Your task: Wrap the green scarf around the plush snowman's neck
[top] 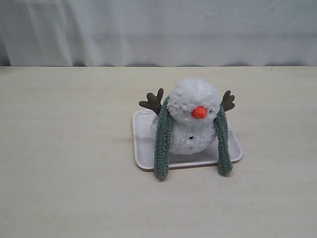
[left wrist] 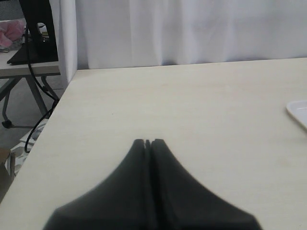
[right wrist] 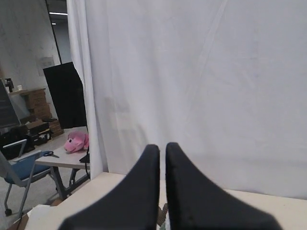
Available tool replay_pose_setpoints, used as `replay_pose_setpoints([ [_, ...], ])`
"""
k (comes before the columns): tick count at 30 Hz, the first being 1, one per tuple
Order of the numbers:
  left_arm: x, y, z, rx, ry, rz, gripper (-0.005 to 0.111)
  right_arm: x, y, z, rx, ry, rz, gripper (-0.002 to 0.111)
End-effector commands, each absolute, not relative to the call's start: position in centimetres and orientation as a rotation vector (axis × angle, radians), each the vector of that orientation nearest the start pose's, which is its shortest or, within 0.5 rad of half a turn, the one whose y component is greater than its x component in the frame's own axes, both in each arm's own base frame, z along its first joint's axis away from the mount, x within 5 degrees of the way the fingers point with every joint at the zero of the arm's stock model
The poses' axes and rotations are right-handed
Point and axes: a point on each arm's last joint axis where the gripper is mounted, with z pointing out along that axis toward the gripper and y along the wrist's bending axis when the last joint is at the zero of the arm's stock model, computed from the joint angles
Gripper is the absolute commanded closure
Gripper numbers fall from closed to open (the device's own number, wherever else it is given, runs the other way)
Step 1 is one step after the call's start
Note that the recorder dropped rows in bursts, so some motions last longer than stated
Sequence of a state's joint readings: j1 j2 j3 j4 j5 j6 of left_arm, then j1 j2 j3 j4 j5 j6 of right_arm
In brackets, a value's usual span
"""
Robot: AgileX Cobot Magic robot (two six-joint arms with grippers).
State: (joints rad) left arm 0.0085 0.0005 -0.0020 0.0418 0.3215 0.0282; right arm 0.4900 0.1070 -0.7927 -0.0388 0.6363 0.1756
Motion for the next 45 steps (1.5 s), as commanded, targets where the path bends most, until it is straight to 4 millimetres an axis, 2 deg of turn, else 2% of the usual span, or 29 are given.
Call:
replay_pose_setpoints([
  [1, 5.4, 0.1, 18.5, 0.045, 1.791, 0.060, 0.107, -2.6, -1.6, 39.3, -0.231, 1.405, 0.506, 0.104],
  [12, 5.4, 0.1, 18.5, 0.045, 1.791, 0.060, 0.107, -3.0, -1.8, 39.2, -0.223, 1.388, 0.503, 0.104],
  [15, 5.4, 0.1, 18.5, 0.045, 1.791, 0.060, 0.107, -4.4, -2.2, 39.0, -0.176, 1.340, 0.465, 0.104],
  [22, 5.4, 0.1, 18.5, 0.045, 1.791, 0.060, 0.107, -4.7, -1.6, 38.9, -0.079, 1.340, 0.344, 0.104],
  [26, 5.4, 0.1, 18.5, 0.045, 1.791, 0.060, 0.107, -3.9, -0.8, 37.9, 0.003, 1.379, 0.236, 0.104],
  [32, 5.4, 0.1, 18.5, 0.045, 1.791, 0.060, 0.107, -0.6, -0.2, 33.4, 0.114, 1.542, 0.104, 0.104],
  [36, 5.4, 0.1, 18.5, 0.045, 1.791, 0.060, 0.107, 0.4, -0.2, 31.7, 0.117, 1.602, 0.101, 0.104],
  [40, 5.4, 0.1, 18.5, 0.045, 1.791, 0.060, 0.107, 0.8, -0.2, 31.0, 0.117, 1.618, 0.100, 0.104],
  [45, 5.4, 0.1, 18.5, 0.045, 1.791, 0.060, 0.107, 0.9, -0.2, 31.4, 0.112, 1.564, 0.104, 0.104],
])
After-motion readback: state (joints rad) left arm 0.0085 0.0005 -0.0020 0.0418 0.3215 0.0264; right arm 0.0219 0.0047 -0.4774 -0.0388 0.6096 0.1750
